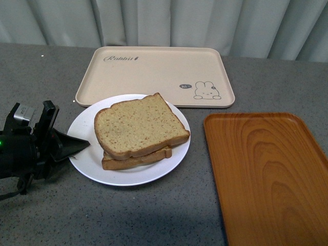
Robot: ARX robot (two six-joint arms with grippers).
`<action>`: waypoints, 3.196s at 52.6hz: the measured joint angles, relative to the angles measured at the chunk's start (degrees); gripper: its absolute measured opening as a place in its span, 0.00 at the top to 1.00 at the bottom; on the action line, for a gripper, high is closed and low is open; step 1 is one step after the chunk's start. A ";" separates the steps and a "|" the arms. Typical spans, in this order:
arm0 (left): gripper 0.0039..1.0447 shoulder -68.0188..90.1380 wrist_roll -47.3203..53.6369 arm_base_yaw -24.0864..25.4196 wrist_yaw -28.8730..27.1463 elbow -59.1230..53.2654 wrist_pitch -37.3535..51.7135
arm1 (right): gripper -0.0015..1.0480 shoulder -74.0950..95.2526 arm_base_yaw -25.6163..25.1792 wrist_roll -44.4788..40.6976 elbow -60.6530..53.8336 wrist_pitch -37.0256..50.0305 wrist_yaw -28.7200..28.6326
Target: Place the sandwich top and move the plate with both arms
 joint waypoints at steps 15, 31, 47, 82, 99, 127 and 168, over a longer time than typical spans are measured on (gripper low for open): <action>0.96 -1.31 -4.04 0.00 0.66 -2.54 5.33 | 0.09 0.00 0.00 0.00 0.00 0.00 -0.02; 0.96 -5.20 -8.44 0.00 2.86 -4.81 10.49 | 0.09 0.00 0.00 0.00 0.00 0.00 0.00; 0.96 -5.44 -10.82 -0.11 -1.79 2.73 6.08 | 0.09 0.00 -0.02 0.00 0.00 0.00 -0.02; 0.96 10.64 -16.06 -7.41 -13.62 38.12 -9.81 | 0.09 0.00 0.00 0.00 0.00 0.00 -0.02; 0.96 14.62 -16.24 -8.96 -15.87 41.16 -13.33 | 0.09 0.00 -0.02 0.00 0.00 0.00 -0.02; 0.62 13.62 -15.21 -8.26 -16.96 39.87 -15.67 | 0.09 0.00 0.00 -0.02 0.00 0.00 0.00; 0.06 -30.01 4.37 -1.18 -21.59 -4.15 -18.53 | 0.09 0.00 -0.02 -0.02 0.00 0.00 -0.02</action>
